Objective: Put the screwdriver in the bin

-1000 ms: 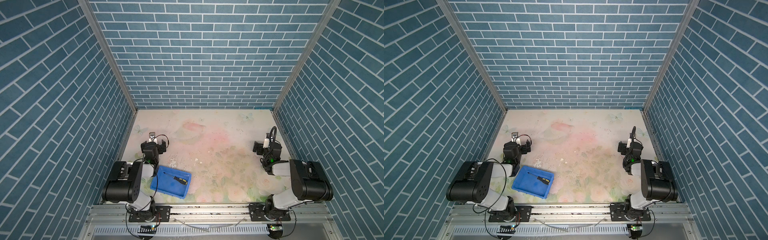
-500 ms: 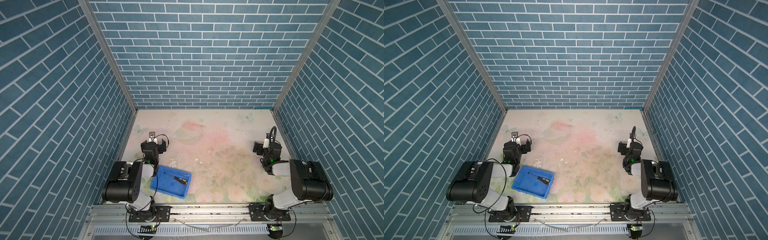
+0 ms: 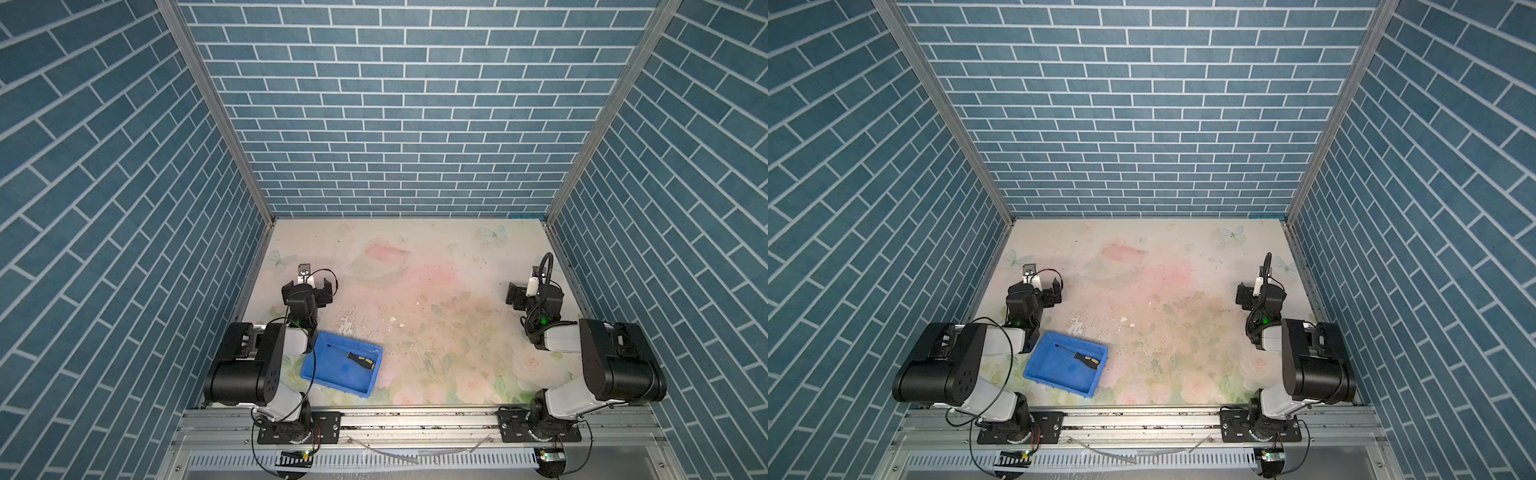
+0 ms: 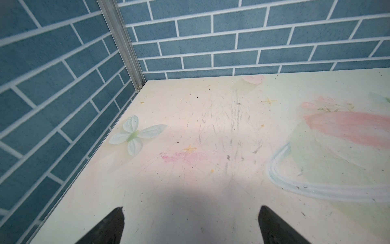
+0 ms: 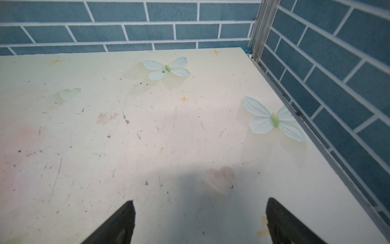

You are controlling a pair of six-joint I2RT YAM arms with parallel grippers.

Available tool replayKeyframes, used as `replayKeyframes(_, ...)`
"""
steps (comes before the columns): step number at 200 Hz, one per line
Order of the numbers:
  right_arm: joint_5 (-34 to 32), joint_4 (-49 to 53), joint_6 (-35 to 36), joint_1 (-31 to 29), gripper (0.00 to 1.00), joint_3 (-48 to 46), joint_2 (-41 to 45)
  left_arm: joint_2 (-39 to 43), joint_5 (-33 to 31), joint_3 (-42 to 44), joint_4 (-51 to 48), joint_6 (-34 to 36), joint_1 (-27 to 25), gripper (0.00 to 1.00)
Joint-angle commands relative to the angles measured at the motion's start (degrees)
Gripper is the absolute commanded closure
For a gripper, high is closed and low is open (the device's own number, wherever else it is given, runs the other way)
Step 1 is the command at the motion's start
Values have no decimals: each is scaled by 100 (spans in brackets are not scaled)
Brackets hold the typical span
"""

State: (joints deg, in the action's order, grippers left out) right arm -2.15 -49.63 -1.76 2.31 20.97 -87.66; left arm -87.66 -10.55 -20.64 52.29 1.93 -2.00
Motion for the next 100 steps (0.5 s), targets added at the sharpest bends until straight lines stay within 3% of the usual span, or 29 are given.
replayKeyframes(1, -42, -985, -144, 20, 5, -408, 21, -6, 40, 40, 105, -26, 24, 0)
replayKeyframes(15, -193, -1980, -230, 18, 5, -870, -91, -6, 37, 40, 106, -26, 24, 0)
replayKeyframes(25, -189, -2129, -224, 26, 5, -941, -120, -5, 37, 36, 106, -26, 20, 0)
replayKeyframes(79, -271, -247, -276, 23, 3, -5, -19, 0, 43, 38, 101, -26, 24, 0)
replayKeyframes(100, -196, 25, -249, 29, 3, 153, -35, 2, 43, 36, 105, -25, 22, 0)
